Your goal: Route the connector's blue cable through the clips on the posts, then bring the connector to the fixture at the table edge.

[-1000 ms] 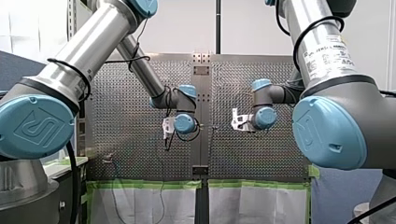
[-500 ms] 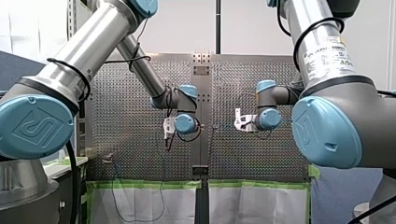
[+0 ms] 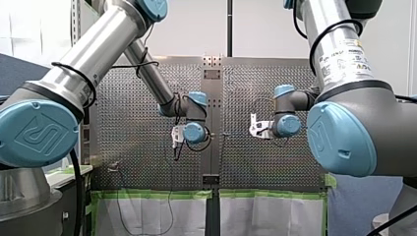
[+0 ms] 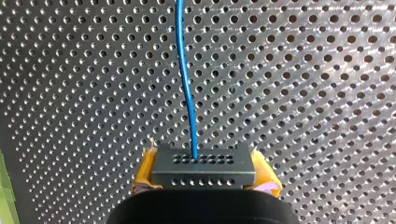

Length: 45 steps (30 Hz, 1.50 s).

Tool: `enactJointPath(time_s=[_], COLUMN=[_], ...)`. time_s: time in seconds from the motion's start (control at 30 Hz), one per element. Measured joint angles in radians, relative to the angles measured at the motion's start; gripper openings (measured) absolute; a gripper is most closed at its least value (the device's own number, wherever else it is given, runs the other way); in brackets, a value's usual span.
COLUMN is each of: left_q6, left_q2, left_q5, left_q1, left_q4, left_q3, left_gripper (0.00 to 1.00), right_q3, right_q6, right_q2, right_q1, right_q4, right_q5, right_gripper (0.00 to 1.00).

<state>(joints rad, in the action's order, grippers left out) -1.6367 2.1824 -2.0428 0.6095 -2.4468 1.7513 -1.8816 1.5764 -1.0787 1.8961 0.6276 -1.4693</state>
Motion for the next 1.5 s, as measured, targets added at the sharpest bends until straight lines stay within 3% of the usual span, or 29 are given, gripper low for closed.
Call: enactJointPath(time_s=[0.4,0.73,0.93,1.5], left_q6=[0.0,0.0,-0.004,-0.018], left_q2=[0.009,0.014,0.015,0.045], left_q5=[0.031,0.046,0.051,0.063], left_q1=[0.002,0.006,0.006,0.02], left_q4=[0.008,0.007,0.007,0.009], left_q3=[-0.017,-0.038,-0.041,-0.046], left_gripper=[0.01,0.03,0.03,0.03], right_q3=[0.001,0.006,0.009,0.009], right_q6=[-0.004,0.024,0.029,0.024], right_q2=[0.035,0.036,0.036,0.037], right_q1=[-0.026,-0.069,-0.084,-0.09], right_q4=[0.008,0.029,0.03,0.027], right_q5=[0.01,0.064,0.08,0.082], right_gripper=[0.0,0.0,0.0,0.0])
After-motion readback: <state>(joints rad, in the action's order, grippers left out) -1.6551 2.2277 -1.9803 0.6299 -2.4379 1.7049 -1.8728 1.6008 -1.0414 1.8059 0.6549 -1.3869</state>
